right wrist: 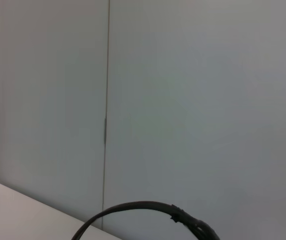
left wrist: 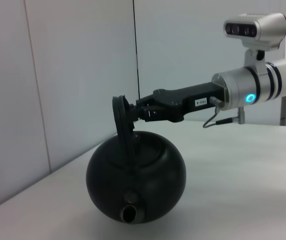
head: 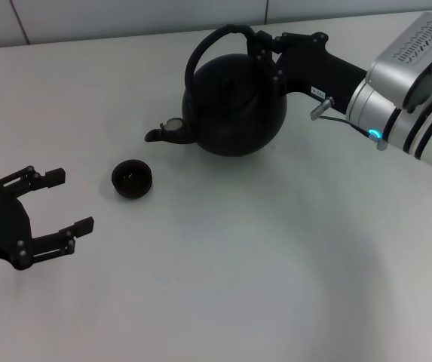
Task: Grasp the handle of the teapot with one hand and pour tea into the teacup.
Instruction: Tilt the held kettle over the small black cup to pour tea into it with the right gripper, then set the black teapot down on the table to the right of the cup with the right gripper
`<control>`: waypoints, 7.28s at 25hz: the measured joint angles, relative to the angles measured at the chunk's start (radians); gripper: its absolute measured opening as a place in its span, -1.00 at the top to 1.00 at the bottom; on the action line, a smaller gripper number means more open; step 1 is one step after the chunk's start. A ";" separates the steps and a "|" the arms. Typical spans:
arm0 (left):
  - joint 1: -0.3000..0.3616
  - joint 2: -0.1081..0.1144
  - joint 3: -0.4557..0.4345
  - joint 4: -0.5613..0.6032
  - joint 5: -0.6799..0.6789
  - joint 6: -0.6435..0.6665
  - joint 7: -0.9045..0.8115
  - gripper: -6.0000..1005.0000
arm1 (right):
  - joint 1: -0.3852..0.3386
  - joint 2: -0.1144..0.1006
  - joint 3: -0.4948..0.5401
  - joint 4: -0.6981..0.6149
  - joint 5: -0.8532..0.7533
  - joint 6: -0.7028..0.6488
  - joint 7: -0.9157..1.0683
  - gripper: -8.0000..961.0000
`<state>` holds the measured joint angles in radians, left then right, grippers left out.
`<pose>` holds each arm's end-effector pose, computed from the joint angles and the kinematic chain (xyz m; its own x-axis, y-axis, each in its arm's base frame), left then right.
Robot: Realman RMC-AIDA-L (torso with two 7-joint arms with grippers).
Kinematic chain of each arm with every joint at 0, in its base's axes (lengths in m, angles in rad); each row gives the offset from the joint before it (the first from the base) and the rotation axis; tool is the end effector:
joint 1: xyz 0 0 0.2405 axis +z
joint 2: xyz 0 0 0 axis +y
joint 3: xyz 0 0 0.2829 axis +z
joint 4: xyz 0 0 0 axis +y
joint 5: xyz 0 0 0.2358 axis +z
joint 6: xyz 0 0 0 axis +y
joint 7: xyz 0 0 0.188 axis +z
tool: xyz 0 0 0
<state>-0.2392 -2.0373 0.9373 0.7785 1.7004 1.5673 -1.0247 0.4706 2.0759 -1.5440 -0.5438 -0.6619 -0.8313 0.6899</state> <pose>-0.3246 0.3162 -0.0257 0.8762 0.0525 0.4791 0.2478 -0.9017 -0.3542 0.2563 0.4485 -0.0872 0.7954 -0.0282 -0.6055 -0.4869 -0.6246 -0.6106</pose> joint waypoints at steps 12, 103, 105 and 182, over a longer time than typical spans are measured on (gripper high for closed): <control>-0.002 -0.001 0.000 0.003 0.013 -0.004 0.000 -0.62 | 0.028 0.001 -0.024 -0.010 -0.047 0.023 -0.007 0.74; -0.026 -0.013 -0.002 0.013 0.041 -0.062 0.000 -0.62 | -0.028 0.002 -0.050 -0.340 -0.416 0.154 0.017 0.77; -0.026 -0.014 -0.002 0.013 0.041 -0.062 0.000 -0.62 | -0.030 0.002 -0.050 -0.345 -0.418 0.154 0.017 0.77; -0.048 -0.017 0.007 0.013 0.042 -0.112 0.014 -0.62 | -0.113 0.003 0.246 0.034 -0.105 -0.068 0.214 0.79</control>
<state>-0.2872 -2.0545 0.9445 0.7915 1.7427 1.4557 -1.0109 0.3571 2.0785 -1.2983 -0.5093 -0.7671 -0.8996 0.9044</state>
